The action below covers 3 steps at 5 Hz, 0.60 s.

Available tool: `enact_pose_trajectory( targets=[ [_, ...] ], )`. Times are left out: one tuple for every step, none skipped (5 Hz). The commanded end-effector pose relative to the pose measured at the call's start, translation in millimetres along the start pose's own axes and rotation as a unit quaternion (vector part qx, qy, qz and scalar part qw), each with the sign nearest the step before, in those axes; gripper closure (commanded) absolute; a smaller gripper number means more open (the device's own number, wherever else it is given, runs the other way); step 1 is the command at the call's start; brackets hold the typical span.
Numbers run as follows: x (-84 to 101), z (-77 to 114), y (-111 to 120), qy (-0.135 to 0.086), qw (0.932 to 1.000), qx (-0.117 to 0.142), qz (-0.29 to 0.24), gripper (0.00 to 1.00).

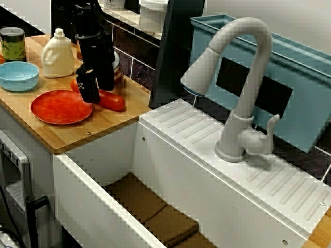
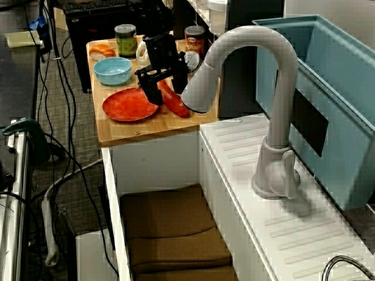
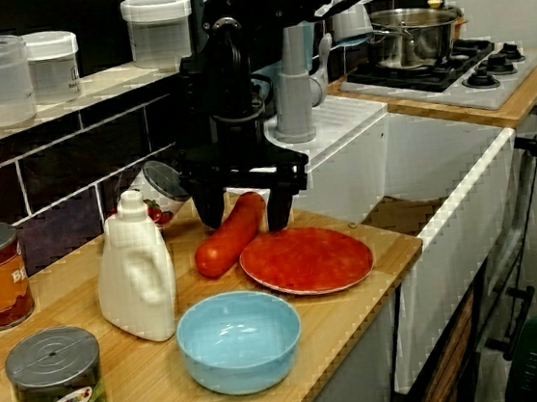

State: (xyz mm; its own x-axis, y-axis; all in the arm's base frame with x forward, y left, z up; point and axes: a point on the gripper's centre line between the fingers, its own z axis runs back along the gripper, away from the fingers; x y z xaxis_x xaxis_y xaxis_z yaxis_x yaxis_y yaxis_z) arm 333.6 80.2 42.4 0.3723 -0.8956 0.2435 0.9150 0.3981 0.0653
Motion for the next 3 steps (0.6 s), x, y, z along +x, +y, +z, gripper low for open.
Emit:
enact_pose_trajectory(
  targets=[
    [1.4, 16.1, 11.4, -0.008, 0.9998, 0.020, 0.002, 1.00],
    [0.8, 16.0, 11.3, -0.008, 0.9998, 0.020, 0.004, 1.00],
    [0.0, 15.6, 11.8, -0.008, 0.9997, 0.020, 0.007, 1.00]
  ],
)
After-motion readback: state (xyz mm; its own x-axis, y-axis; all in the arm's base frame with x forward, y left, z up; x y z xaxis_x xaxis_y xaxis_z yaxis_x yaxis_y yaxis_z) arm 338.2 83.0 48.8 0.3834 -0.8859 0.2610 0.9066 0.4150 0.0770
